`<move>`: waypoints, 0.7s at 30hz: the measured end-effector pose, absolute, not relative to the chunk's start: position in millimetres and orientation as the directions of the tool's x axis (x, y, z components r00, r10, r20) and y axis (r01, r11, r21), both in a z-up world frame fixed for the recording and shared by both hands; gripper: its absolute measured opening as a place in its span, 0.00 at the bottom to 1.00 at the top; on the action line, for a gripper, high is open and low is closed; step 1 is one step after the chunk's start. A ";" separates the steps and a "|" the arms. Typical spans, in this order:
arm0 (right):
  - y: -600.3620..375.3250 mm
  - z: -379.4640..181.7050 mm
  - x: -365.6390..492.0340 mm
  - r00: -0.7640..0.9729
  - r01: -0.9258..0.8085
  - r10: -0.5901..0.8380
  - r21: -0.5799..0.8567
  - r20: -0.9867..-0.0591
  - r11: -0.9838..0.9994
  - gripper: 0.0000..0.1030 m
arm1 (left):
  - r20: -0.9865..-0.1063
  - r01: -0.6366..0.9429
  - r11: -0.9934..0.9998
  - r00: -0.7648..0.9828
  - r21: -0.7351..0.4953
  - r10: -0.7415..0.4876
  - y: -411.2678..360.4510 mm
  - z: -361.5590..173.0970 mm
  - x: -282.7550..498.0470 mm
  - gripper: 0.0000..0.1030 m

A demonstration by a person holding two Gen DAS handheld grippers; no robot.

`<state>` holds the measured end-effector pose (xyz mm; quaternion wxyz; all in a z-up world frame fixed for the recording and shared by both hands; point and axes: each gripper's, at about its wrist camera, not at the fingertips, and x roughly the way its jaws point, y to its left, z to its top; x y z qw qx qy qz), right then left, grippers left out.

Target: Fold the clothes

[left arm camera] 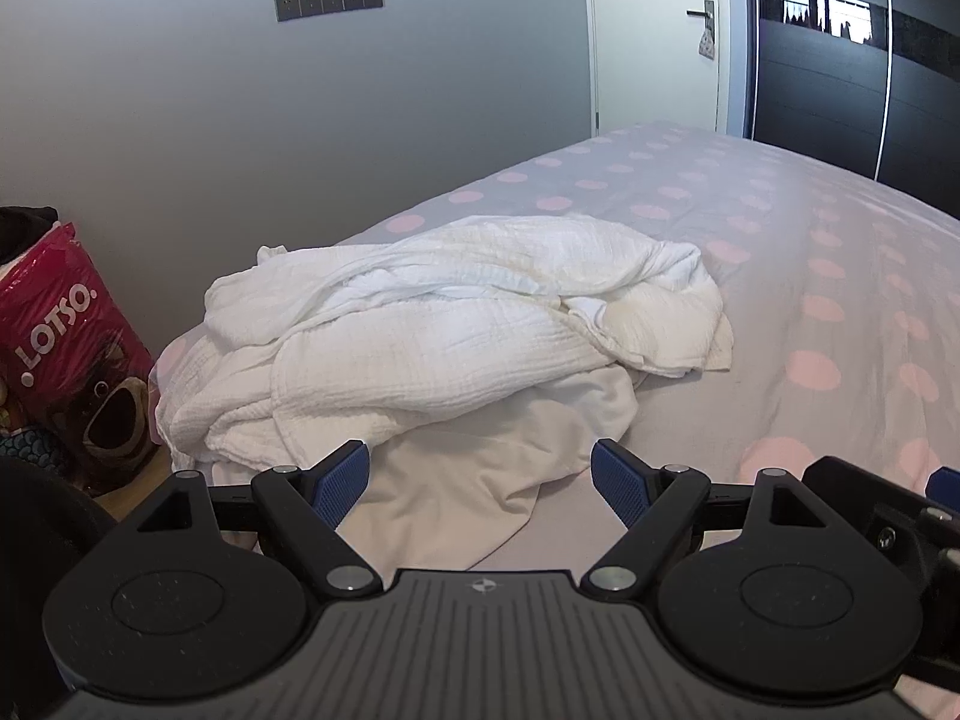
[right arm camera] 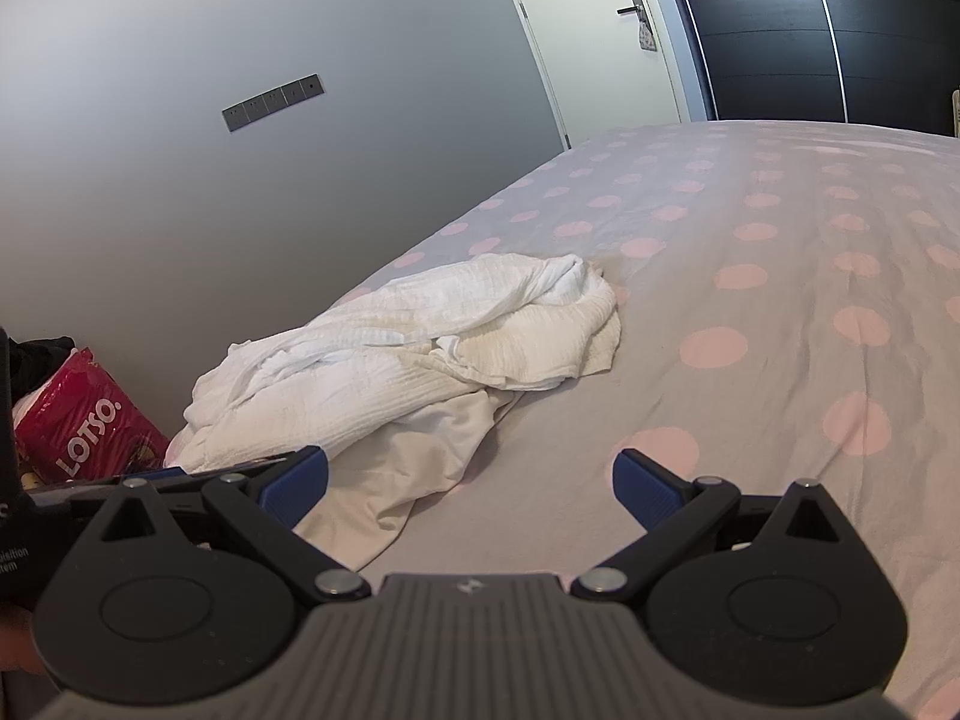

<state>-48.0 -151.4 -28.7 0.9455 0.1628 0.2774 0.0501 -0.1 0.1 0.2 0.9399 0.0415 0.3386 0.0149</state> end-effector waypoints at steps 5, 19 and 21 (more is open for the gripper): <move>-150.6 -28.1 -45.1 0.833 -0.001 0.190 0.343 -0.519 0.940 0.99 | -0.629 -0.004 0.997 0.776 0.071 0.048 3.8 -1.2 -3.0 0.79; -148.1 -31.1 -49.6 0.839 -0.001 0.185 0.339 -0.512 0.941 0.99 | -0.660 0.003 0.995 0.749 0.095 0.061 3.5 -5.3 -1.0 0.79; -147.8 -31.1 -49.6 0.839 -0.001 0.185 0.338 -0.512 0.941 0.99 | -0.662 0.002 0.996 0.747 0.094 0.061 3.7 -6.3 -0.1 0.79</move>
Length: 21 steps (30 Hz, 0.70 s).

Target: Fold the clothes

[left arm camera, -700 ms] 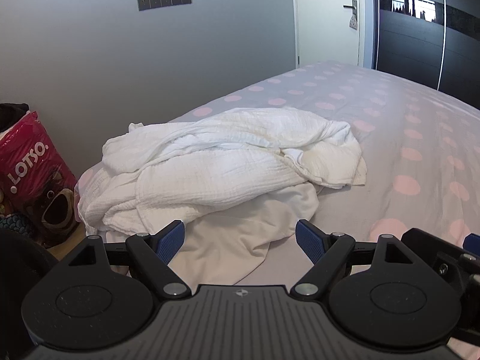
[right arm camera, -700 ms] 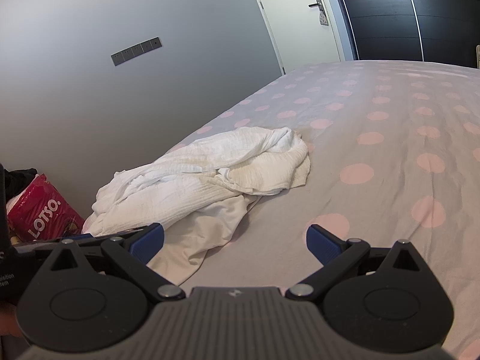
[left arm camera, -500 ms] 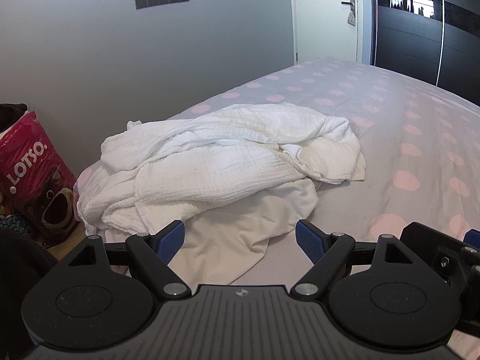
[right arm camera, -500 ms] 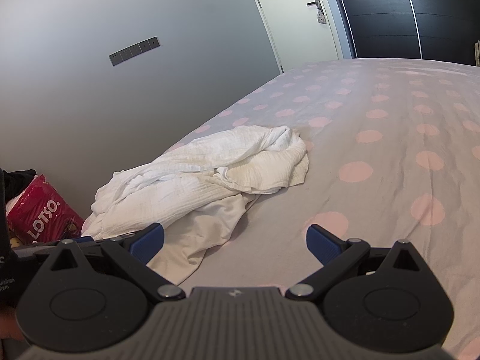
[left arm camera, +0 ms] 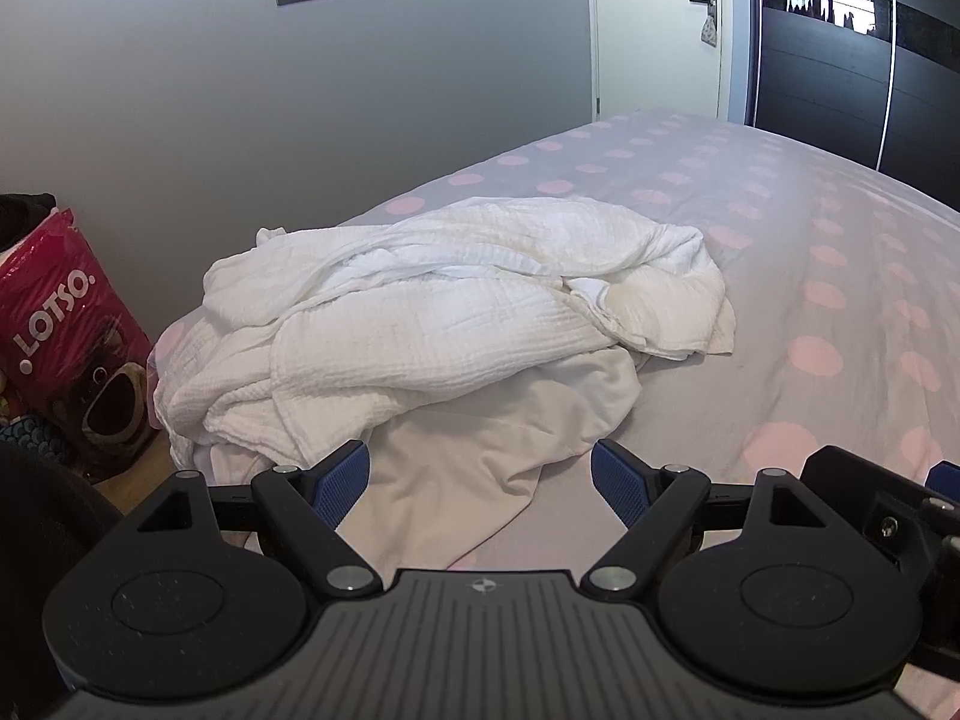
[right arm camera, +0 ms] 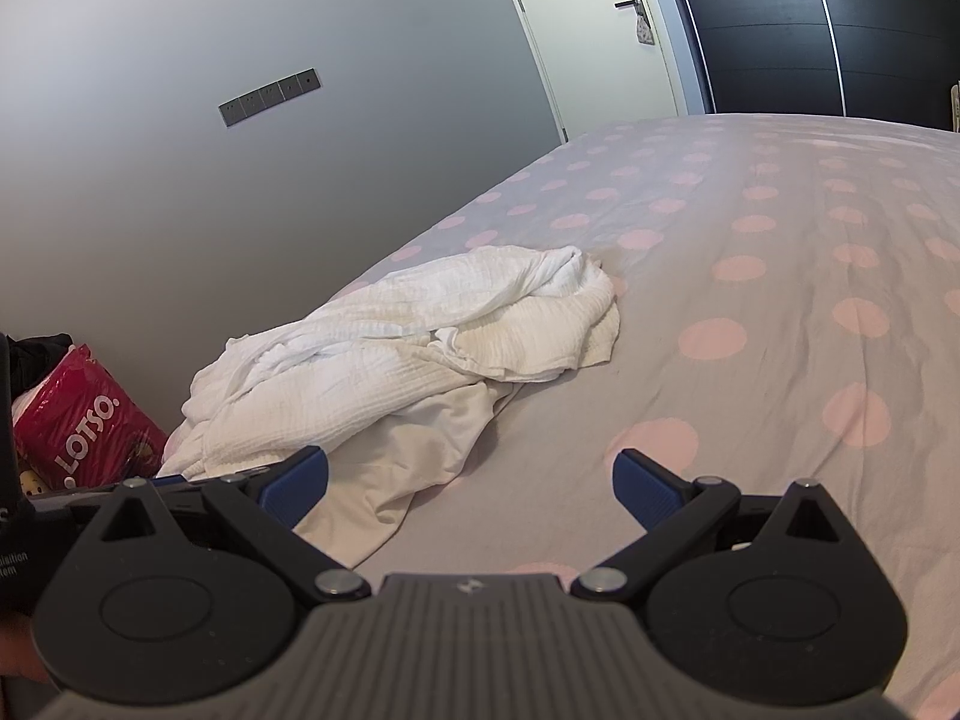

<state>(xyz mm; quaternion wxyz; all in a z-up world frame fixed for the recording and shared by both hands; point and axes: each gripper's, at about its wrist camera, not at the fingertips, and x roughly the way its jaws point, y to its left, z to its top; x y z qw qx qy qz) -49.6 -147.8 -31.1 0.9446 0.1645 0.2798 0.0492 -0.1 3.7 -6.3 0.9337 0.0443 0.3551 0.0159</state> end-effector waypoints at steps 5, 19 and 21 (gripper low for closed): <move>-146.9 -31.0 -49.5 0.837 0.000 0.185 0.337 -0.515 0.941 0.99 | -0.662 0.000 0.995 0.747 0.097 0.065 3.4 -6.8 -0.1 0.79; -146.3 -31.5 -48.8 0.838 0.000 0.182 0.332 -0.515 0.943 0.99 | -0.665 -0.005 0.995 0.744 0.097 0.068 4.9 -6.2 0.1 0.79; -146.5 -31.3 -48.8 0.838 -0.001 0.183 0.334 -0.515 0.943 0.99 | -0.665 -0.005 0.995 0.744 0.096 0.068 5.0 -6.0 -0.1 0.79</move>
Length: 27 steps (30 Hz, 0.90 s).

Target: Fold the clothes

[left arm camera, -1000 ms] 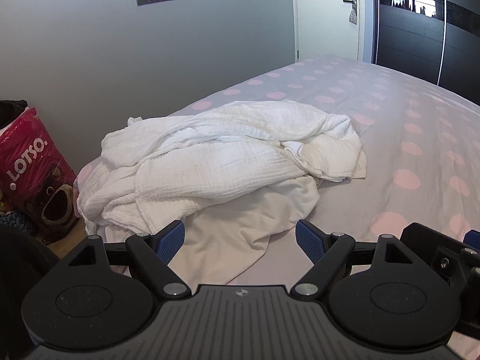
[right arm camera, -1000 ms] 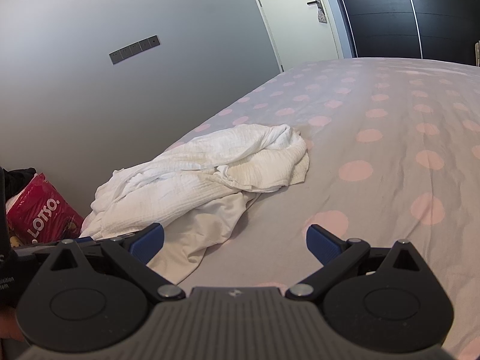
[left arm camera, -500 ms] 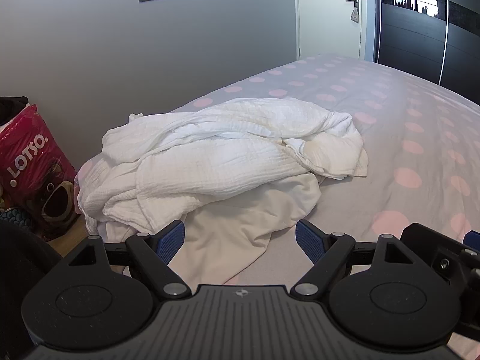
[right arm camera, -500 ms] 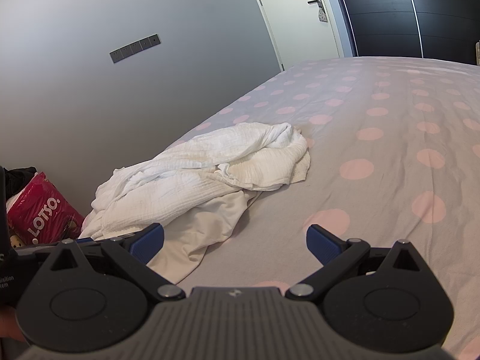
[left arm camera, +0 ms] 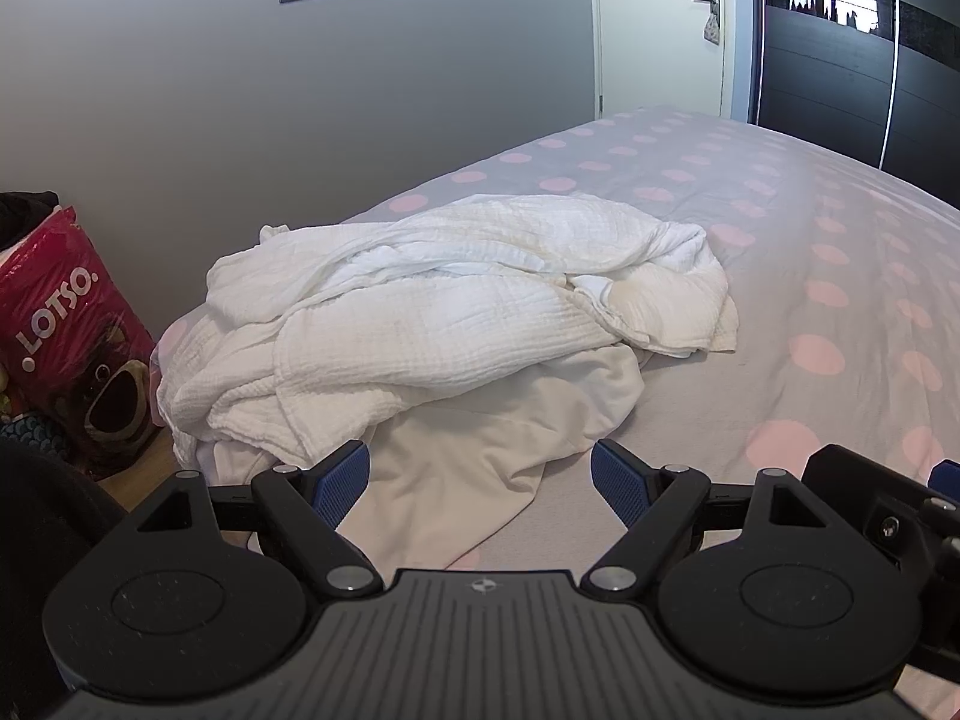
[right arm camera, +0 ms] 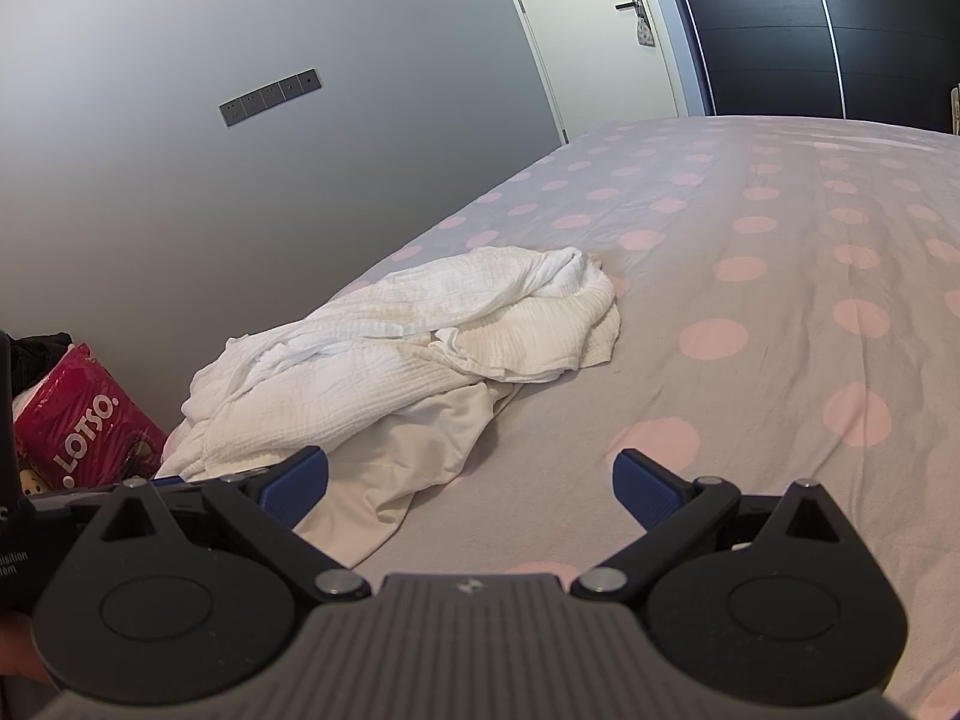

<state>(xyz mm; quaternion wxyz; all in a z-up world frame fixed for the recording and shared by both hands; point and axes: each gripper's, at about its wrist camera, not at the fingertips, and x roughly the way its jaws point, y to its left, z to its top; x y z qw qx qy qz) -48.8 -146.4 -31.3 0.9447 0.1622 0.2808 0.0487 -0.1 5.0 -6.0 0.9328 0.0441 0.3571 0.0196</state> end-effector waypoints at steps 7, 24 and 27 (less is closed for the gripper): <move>-146.6 -30.6 -49.6 0.838 -0.002 0.183 0.333 -0.513 0.943 0.99 | -0.664 -0.005 0.995 0.745 0.096 0.068 4.8 -5.9 -0.4 0.79; -146.2 -28.8 -50.4 0.839 -0.002 0.183 0.333 -0.513 0.943 0.99 | -0.663 -0.007 0.995 0.746 0.100 0.072 5.4 -3.9 -1.3 0.79; -145.8 -29.0 -50.6 0.839 -0.002 0.182 0.332 -0.513 0.943 0.99 | -0.663 -0.007 0.995 0.745 0.101 0.072 5.4 -3.6 -1.5 0.79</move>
